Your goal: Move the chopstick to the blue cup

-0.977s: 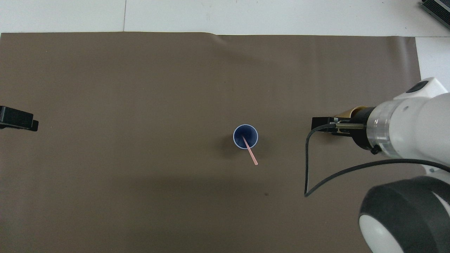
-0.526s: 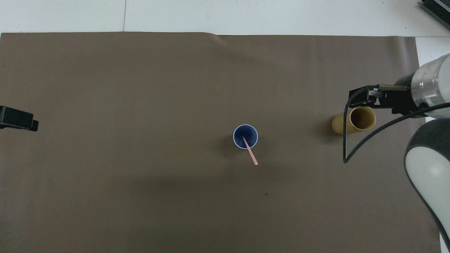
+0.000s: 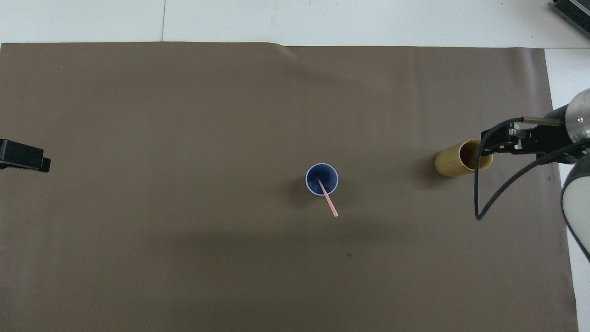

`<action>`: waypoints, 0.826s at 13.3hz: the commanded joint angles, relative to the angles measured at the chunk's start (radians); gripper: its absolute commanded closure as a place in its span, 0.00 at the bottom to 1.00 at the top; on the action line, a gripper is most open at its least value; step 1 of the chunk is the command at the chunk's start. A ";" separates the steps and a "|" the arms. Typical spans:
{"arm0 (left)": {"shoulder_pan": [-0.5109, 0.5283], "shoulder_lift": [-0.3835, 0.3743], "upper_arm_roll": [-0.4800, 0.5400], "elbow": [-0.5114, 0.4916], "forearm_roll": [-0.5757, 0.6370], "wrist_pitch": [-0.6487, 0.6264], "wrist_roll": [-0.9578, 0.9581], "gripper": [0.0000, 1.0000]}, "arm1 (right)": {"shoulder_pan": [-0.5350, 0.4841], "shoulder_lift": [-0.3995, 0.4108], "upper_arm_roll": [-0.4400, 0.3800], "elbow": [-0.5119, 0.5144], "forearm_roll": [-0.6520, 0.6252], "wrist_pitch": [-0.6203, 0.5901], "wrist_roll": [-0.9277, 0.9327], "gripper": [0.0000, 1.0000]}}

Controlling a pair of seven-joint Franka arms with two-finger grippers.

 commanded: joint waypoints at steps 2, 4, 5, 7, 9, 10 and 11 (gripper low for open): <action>0.011 -0.015 -0.002 -0.008 -0.012 -0.008 0.011 0.00 | -0.010 -0.056 -0.006 -0.076 0.001 0.022 -0.041 0.00; 0.011 -0.015 -0.002 -0.008 -0.012 -0.008 0.009 0.00 | -0.016 -0.052 -0.006 -0.071 0.042 0.025 -0.041 0.00; 0.011 -0.015 -0.002 -0.008 -0.012 -0.008 0.009 0.00 | -0.021 -0.052 -0.006 -0.071 0.047 0.025 -0.038 0.00; 0.011 -0.014 -0.002 -0.008 -0.012 -0.008 0.011 0.00 | -0.022 -0.052 -0.006 -0.071 0.047 0.026 -0.040 0.00; 0.011 -0.015 -0.002 -0.008 -0.012 -0.008 0.011 0.00 | -0.024 -0.052 -0.006 -0.070 0.047 0.028 -0.043 0.00; 0.011 -0.015 -0.002 -0.008 -0.012 -0.008 0.011 0.00 | -0.024 -0.050 -0.006 -0.068 0.047 0.028 -0.037 0.00; 0.011 -0.015 -0.002 -0.008 -0.010 -0.008 0.011 0.00 | -0.024 -0.050 -0.006 -0.068 0.047 0.028 -0.035 0.00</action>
